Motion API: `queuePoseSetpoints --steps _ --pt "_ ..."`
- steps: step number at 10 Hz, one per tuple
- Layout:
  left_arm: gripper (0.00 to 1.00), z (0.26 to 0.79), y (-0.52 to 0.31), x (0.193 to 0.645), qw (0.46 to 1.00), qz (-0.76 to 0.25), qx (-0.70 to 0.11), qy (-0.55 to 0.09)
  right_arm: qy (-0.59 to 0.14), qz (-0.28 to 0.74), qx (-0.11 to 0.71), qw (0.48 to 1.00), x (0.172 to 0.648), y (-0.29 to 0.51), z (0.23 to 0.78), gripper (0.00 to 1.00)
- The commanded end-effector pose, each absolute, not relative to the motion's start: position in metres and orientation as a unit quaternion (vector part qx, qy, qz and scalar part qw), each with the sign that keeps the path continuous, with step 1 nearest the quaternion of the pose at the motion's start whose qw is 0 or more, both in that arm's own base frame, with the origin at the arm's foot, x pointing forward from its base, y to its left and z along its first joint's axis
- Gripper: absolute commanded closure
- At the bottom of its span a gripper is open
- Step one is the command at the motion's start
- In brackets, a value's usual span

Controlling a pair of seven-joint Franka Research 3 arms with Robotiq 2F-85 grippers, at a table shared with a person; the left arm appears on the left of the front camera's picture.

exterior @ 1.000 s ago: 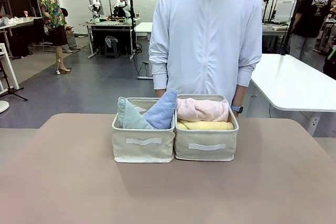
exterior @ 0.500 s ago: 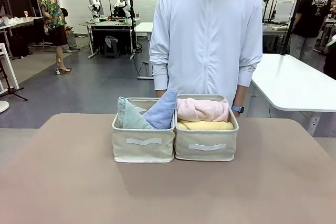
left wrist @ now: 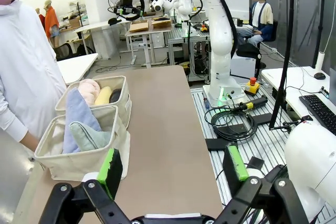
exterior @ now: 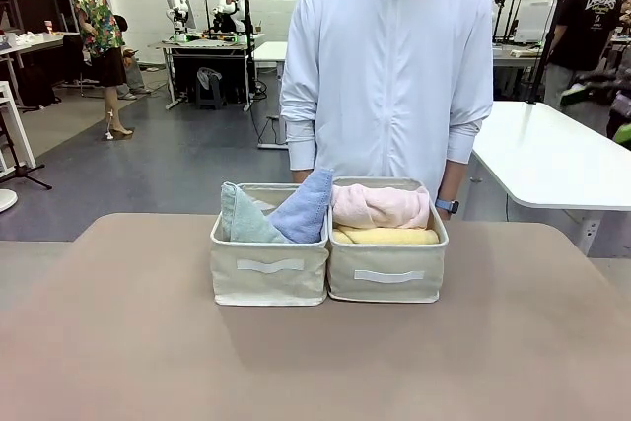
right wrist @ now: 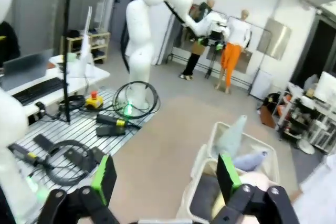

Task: Sort the towels based on their folding style.
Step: Pick up another triangle-folded towel from the table and place it in the left Fabric basket.

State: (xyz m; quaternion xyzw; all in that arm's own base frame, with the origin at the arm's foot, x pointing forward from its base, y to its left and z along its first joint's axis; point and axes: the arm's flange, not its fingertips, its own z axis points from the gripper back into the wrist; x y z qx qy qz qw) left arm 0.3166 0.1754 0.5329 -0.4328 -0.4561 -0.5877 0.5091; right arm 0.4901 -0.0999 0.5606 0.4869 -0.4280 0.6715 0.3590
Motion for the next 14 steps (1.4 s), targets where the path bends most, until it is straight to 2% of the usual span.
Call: queuePoseSetpoints --steps 1,2,3,14 --pt "0.0 0.533 0.175 0.315 0.498 -0.589 -0.43 -0.47 -0.439 0.648 0.481 0.396 0.498 -0.185 0.625 0.0" --pt "0.0 0.533 0.175 0.315 0.498 -0.589 -0.43 -0.47 -0.437 0.626 0.45 0.463 0.502 -0.184 0.627 0.0" --pt "0.0 0.533 0.175 0.315 0.498 -0.589 -0.43 -0.47 -0.438 0.662 0.475 0.381 0.49 -0.118 0.579 0.0" --pt "0.0 0.533 0.175 0.315 0.498 -0.589 -0.43 -0.47 -0.438 0.662 0.475 0.381 0.49 -0.118 0.579 0.0"
